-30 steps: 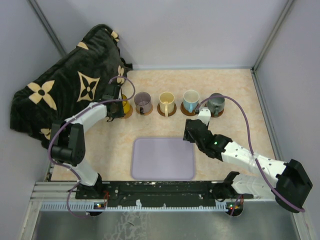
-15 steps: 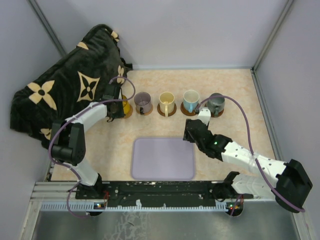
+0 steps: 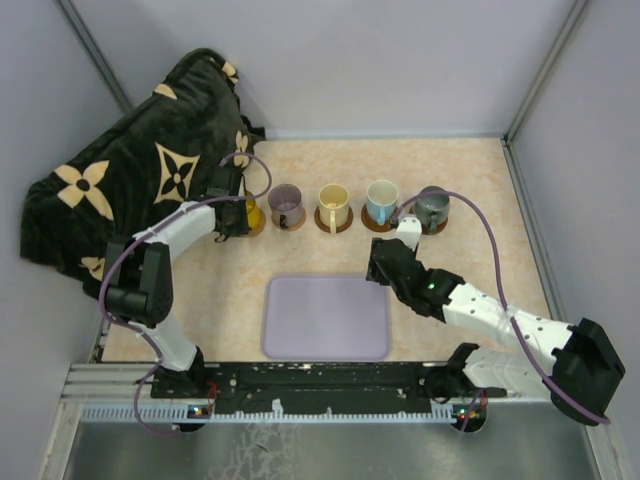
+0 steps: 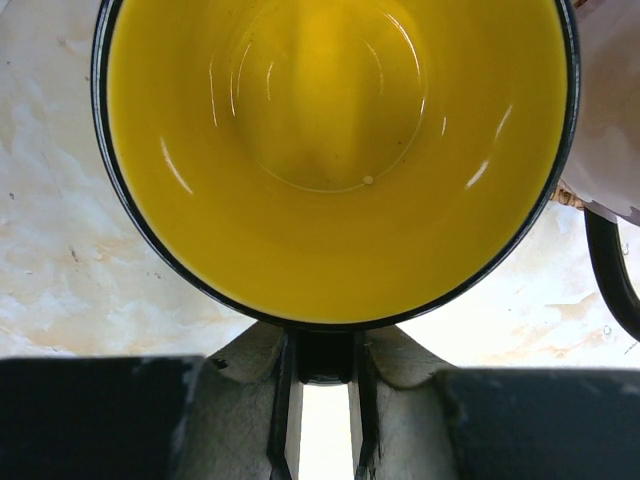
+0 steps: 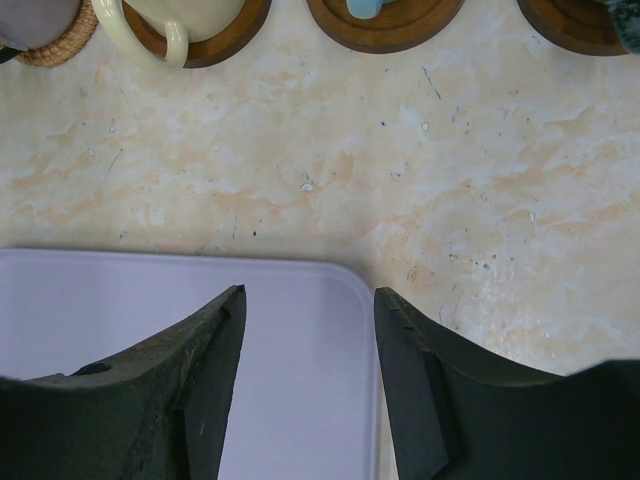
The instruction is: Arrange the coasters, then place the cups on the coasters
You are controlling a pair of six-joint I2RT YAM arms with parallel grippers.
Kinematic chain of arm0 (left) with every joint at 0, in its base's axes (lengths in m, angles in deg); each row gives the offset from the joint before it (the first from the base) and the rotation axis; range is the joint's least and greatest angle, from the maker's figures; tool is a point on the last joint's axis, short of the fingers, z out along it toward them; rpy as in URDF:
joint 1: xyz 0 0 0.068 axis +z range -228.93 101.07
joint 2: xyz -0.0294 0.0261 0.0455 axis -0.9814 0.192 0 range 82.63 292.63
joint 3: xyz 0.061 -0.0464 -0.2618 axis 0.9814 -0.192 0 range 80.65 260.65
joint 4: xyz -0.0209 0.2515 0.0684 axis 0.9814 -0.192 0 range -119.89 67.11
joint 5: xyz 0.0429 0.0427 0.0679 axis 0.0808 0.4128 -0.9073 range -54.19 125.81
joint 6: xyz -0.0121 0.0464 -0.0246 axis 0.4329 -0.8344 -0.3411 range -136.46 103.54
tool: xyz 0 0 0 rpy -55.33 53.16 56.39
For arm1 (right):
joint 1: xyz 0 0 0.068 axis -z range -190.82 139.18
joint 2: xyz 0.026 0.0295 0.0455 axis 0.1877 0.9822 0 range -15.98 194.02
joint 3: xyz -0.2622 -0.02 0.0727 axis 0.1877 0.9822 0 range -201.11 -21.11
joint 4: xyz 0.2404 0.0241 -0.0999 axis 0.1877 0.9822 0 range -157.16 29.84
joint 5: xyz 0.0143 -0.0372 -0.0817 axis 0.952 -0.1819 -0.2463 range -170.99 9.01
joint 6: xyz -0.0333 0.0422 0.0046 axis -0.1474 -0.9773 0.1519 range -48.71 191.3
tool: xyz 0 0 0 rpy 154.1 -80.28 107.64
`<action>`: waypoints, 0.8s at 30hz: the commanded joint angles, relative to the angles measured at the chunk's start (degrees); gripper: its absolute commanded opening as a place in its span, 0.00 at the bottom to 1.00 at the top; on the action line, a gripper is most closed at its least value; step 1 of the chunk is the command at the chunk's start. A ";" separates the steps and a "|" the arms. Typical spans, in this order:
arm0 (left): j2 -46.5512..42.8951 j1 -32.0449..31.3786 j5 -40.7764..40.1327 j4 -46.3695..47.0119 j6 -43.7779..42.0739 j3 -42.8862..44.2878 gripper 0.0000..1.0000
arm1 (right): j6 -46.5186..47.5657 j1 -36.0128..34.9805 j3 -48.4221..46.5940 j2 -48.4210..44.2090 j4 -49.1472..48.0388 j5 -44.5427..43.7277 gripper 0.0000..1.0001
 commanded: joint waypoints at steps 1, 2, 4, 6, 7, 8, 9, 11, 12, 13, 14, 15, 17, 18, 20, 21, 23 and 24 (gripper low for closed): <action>-0.43 0.33 -0.91 1.70 -0.44 2.69 0.09 | -0.51 -0.46 -0.84 -1.06 -1.63 -1.63 0.55; -0.34 0.29 -1.01 1.59 -0.45 2.75 0.09 | -0.50 -0.42 -0.84 -1.07 -1.65 -1.65 0.55; -0.09 0.29 -1.05 1.44 -0.51 2.84 0.09 | -0.50 -0.47 -0.84 -1.08 -1.72 -1.55 0.55; 0.30 0.29 -1.06 1.02 -0.43 3.24 0.09 | -0.55 -0.41 -0.84 -1.03 -1.74 -1.54 0.55; 0.43 0.31 -1.10 0.84 -0.48 3.39 0.09 | -0.50 -0.41 -0.84 -1.09 -1.77 -1.54 0.55; 0.60 0.29 -1.25 0.53 -0.37 3.57 0.09 | -0.53 -0.43 -0.84 -1.07 -1.77 -1.56 0.55; 0.76 0.29 -1.40 0.17 -0.13 3.76 0.09 | -0.52 -0.39 -0.84 -1.03 -1.73 -1.54 0.55; 0.89 0.29 -1.73 -0.09 -0.09 3.98 0.10 | -0.53 -0.43 -0.84 -1.06 -1.67 -1.54 0.55; 0.88 0.29 -1.84 -0.10 -0.06 4.02 0.11 | -0.58 -0.41 -0.77 -1.11 -1.68 -1.58 0.55; 0.90 0.29 -1.89 -0.10 -0.06 4.03 0.13 | -0.58 -0.42 -0.76 -1.04 -1.73 -1.58 0.55; 0.97 0.29 -1.89 -0.17 0.04 4.06 0.16 | -0.58 -0.46 -0.76 -1.11 -1.78 -1.54 0.55; 0.99 0.29 -1.85 -0.15 0.21 4.11 0.22 | -0.58 -0.49 -0.76 -1.04 -1.73 -1.48 0.55; 0.89 0.29 -1.90 -0.28 0.42 4.12 0.32 | -0.59 -0.46 -0.76 -1.06 -1.68 -1.49 0.55; 0.86 0.29 -1.98 -0.30 0.56 4.06 0.37 | -0.58 -0.42 -0.82 -1.08 -1.64 -1.51 0.55; 0.74 0.29 -1.99 -0.28 0.61 4.02 0.45 | -0.65 -0.45 -0.84 -1.04 -1.56 -1.52 0.55; 0.73 0.29 -1.93 -0.28 0.59 4.06 0.47 | -0.61 -0.42 -0.84 -1.03 -1.55 -1.55 0.55; 0.64 0.29 -1.99 -0.28 0.61 4.02 0.47 | -0.59 -0.42 -0.85 -1.08 -1.55 -1.59 0.55; 0.64 0.29 -2.03 -0.28 0.60 3.98 0.47 | -0.58 -0.47 -0.84 -1.10 -1.56 -1.54 0.55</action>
